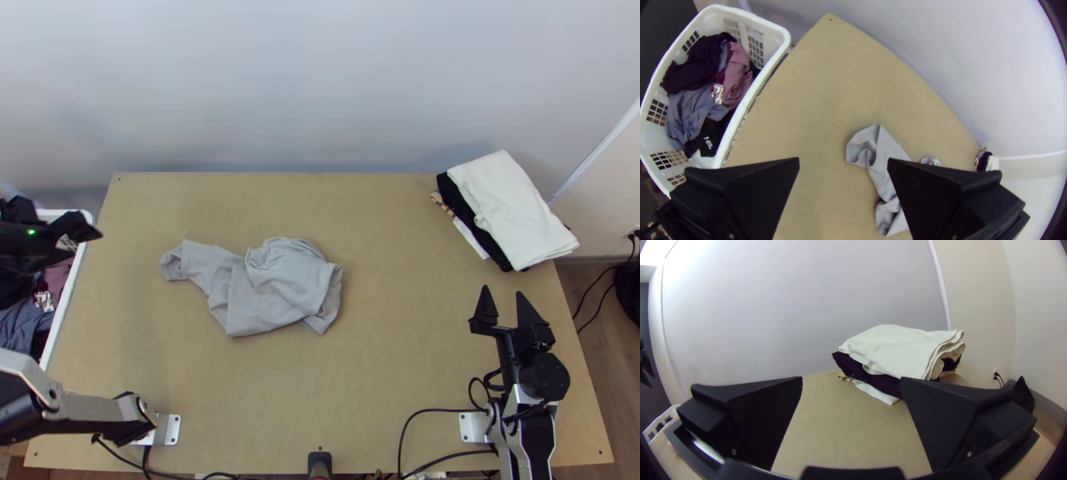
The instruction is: Fold the t-shirt
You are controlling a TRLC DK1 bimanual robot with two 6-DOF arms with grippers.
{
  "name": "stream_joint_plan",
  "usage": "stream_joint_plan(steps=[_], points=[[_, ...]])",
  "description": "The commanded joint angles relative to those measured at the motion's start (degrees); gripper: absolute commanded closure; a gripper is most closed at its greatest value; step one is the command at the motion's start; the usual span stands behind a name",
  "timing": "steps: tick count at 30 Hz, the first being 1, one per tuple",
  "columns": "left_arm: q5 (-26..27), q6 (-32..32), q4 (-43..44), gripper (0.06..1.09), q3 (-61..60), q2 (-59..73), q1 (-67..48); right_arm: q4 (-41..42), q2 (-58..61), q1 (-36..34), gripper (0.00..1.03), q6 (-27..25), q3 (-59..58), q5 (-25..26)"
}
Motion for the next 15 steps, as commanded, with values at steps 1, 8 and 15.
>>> stream_joint_plan(steps=[1, 8, 15], points=[[-0.9, 1.5, -1.3, 0.12, 2.2, 0.6, 2.3, -0.3, -0.1, 0.1, 0.04, 0.8, -0.6, 0.5], [-0.7, -0.1, -1.3, 0.12, 2.3, -1.7, 0.6, -0.4, 0.0, -0.3, 0.04, 0.7, -0.6, 1.1], [2.1, -1.9, 0.8, 0.12, 1.3, -4.5, -4.6, -0.7, 0.1, 8.8, 0.04, -0.8, -0.6, 1.5]])
